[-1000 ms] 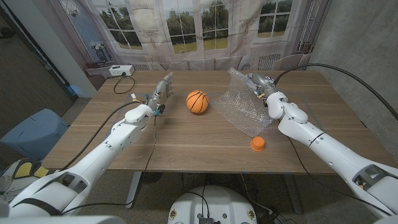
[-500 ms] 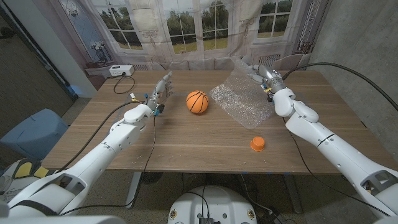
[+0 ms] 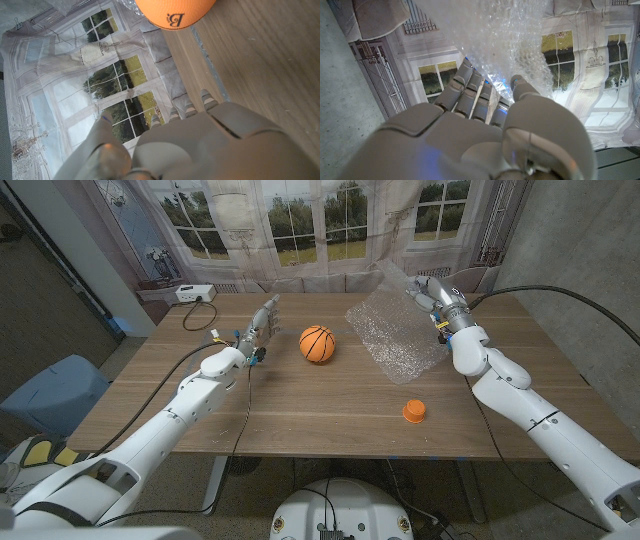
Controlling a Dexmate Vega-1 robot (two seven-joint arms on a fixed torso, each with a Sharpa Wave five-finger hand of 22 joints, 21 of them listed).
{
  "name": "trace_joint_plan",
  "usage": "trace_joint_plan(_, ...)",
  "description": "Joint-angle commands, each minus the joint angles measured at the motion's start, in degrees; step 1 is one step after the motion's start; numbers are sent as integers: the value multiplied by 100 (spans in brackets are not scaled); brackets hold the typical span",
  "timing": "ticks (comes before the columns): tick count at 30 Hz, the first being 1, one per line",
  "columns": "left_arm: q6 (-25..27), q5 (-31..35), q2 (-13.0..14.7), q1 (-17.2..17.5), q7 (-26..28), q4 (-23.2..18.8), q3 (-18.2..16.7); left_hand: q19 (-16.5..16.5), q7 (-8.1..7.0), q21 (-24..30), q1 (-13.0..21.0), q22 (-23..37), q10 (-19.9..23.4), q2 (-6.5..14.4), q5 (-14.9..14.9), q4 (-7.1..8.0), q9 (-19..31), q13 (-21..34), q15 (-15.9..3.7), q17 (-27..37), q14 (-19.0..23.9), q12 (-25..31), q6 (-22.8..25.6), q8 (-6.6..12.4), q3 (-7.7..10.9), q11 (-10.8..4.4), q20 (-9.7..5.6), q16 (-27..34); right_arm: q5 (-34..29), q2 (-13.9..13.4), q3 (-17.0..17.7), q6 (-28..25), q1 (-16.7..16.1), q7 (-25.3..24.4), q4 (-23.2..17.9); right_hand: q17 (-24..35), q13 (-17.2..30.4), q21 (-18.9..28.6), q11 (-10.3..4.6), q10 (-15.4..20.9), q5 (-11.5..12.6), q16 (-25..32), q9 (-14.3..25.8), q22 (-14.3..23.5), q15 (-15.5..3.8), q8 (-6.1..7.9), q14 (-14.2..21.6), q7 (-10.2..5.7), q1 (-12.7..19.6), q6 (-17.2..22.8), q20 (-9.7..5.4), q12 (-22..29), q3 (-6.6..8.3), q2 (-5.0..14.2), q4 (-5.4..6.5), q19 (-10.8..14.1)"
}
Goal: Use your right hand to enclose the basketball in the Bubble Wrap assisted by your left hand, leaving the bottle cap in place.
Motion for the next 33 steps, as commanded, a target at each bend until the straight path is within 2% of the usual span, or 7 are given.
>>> trace_joint_plan(1, -53, 25, -1, 3, -65, -46, 32, -6, -9, -12, -40, 10, -118, -7, 27, 11, 13, 4, -17, 21, -53, 21, -407, 21, -35, 12, 41, 8, -95, -90, 602, 223, -799, -265, -820, 32, 29, 43, -12, 1, -9, -34, 14, -7, -641, -40, 16, -57, -23, -17, 14, -51, -22, -37, 19, -33)
trace_joint_plan(8, -57, 36, 12, 12, -106, -77, 49, -4, -12, -12, -42, 10, -125, -8, 29, 13, 13, 5, -25, 21, -49, 20, -411, 22, -42, 6, 41, 10, -65, -37, 1047, 510, -1370, -386, -1246, 41, 37, 80, -14, 5, -4, -45, 15, -15, -630, -46, 40, -59, -34, 39, 19, -64, -36, -41, 34, -38)
trace_joint_plan(13, -60, 32, 49, 37, -131, -126, 36, -4, -19, -13, -44, 10, -123, -9, 31, 15, 13, 5, -19, 21, -58, 23, -417, 21, -48, 12, 41, 7, -298, 51, 1306, 556, -1795, -477, -1642, 46, 43, 100, -49, -1, 1, -60, 15, -22, -644, -64, 48, -83, -36, 50, 9, -77, -43, -44, 41, -66)
trace_joint_plan(21, -80, 34, 241, 264, 2, -524, -98, -3, -21, -15, -47, 10, -130, -11, 34, 18, 13, 5, -19, 21, -62, 23, -429, 20, -58, 12, 41, 7, -555, 235, 1656, 855, -2338, -473, -2079, 61, 51, 142, -59, 13, 7, -85, 16, -33, -654, -74, 52, -93, -40, 122, 11, -93, -62, -55, 52, -100)
trace_joint_plan(26, -25, 33, 409, 438, 98, -815, -192, 2, -27, -14, -50, 11, -134, -13, 37, 20, 13, 5, -20, 21, -66, 23, -450, 14, -65, 16, 41, 6, -625, 338, 1833, 1087, -2566, -309, -2297, 69, 56, 187, -53, 33, 13, -95, 17, -42, -662, -93, 85, -95, -42, 150, 22, -102, -74, -61, 60, -90)
trace_joint_plan(33, -18, -6, 506, 550, 107, -938, -265, 7, -25, -14, -54, 11, -140, -15, 40, 24, 12, 5, -11, 21, -83, 24, -456, 16, -76, 10, 41, 1, -496, 482, 1941, 1453, -2652, 68, -2432, 77, 61, 225, -57, 34, 18, -109, 18, -51, -665, -115, 107, -105, -59, 167, 19, -117, -91, -66, 78, -95)
